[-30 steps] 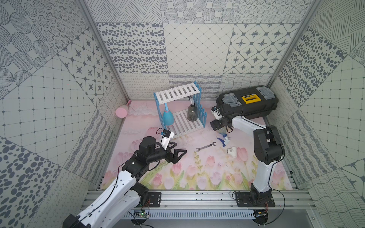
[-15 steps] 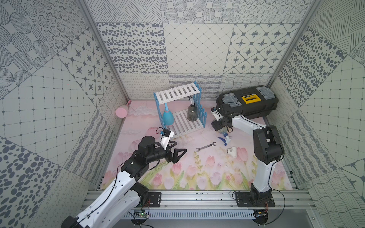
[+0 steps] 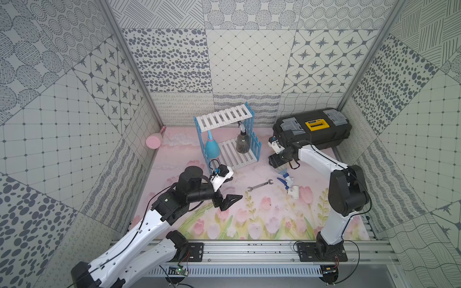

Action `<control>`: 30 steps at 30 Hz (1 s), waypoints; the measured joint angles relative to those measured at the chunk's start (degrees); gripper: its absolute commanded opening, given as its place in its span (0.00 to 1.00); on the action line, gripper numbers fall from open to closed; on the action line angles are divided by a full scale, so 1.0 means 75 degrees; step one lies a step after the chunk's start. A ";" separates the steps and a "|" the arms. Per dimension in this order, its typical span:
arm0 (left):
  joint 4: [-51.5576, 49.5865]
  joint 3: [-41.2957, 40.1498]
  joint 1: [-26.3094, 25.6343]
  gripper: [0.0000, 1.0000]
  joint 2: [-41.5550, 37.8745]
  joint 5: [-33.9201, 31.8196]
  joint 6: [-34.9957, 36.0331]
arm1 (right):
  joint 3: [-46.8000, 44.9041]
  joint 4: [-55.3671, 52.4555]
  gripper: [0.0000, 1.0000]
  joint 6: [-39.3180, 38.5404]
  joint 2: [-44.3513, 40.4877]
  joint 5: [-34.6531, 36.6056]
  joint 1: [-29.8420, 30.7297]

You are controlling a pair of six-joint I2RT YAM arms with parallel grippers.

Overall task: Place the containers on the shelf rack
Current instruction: 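Pick up a container from the center of the board.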

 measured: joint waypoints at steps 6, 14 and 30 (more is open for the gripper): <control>-0.0280 0.0810 -0.1891 0.86 0.1049 -0.0968 0.2279 | 0.0251 -0.0866 0.74 0.0691 -0.0583 -0.0804 0.0571; -0.0507 0.1655 -0.3704 0.78 0.3147 -0.2363 0.5080 | 0.0414 -0.1734 0.74 0.1311 -0.0647 -0.1565 0.1498; 0.0102 0.2567 -0.4313 0.45 0.5831 -0.4284 0.8017 | 0.0373 -0.2037 0.72 0.1565 -0.0895 -0.2186 0.1897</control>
